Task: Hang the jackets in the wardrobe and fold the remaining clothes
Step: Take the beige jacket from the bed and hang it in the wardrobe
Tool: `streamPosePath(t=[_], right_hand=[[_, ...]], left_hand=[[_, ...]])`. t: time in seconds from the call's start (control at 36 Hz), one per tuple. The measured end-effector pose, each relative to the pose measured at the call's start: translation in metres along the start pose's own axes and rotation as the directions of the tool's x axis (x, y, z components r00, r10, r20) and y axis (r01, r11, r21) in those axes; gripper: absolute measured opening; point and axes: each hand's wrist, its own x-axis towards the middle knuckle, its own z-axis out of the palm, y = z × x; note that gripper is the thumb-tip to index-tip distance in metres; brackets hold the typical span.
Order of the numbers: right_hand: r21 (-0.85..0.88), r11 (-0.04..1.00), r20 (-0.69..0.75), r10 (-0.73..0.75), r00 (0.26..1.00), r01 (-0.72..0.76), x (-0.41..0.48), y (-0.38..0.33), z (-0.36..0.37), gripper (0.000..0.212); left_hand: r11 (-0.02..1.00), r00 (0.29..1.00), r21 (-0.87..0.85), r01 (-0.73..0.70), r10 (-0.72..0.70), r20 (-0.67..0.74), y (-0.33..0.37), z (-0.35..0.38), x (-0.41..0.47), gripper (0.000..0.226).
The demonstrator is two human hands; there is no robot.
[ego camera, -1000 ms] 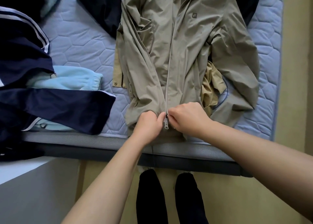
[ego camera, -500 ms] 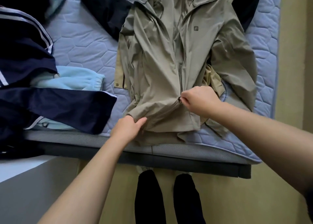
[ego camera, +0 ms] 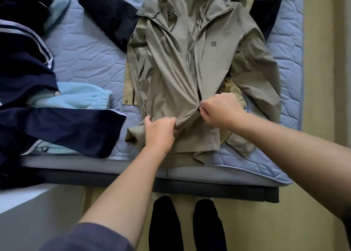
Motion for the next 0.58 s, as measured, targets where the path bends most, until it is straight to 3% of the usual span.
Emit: streamPosePath(t=[0.14, 0.22, 0.28, 0.39, 0.58], right_hand=[[0.034, 0.999, 0.005, 0.042, 0.999, -0.042, 0.0, 0.009, 0.0, 0.028], [0.084, 0.996, 0.002, 0.022, 1.0, -0.023, -0.002, 0.003, 0.002, 0.029], [0.101, 0.995, -0.005, 0.001, 1.0, -0.001, -0.001, -0.001, 0.001, 0.029], [0.103, 0.995, -0.019, -0.01, 1.0, 0.012, 0.001, 0.001, 0.0, 0.029], [0.058, 0.997, -0.015, 0.042, 0.999, -0.041, 0.002, 0.026, -0.002, 0.028]], left_hand=[[0.988, 0.991, 0.145, 0.061, -0.077, 0.108, -0.021, -0.001, 0.0, 0.01], [0.998, 0.985, 0.056, 0.042, -0.051, 0.165, -0.002, -0.007, 0.011, 0.019], [0.998, 0.992, -0.059, 0.027, -0.02, 0.123, 0.02, -0.011, 0.018, 0.025], [0.993, 0.998, -0.115, 0.018, -0.025, -0.06, 0.037, -0.011, 0.031, 0.01], [0.986, 0.982, 0.01, 0.166, -0.166, 0.088, -0.011, 0.005, 0.017, 0.011]])
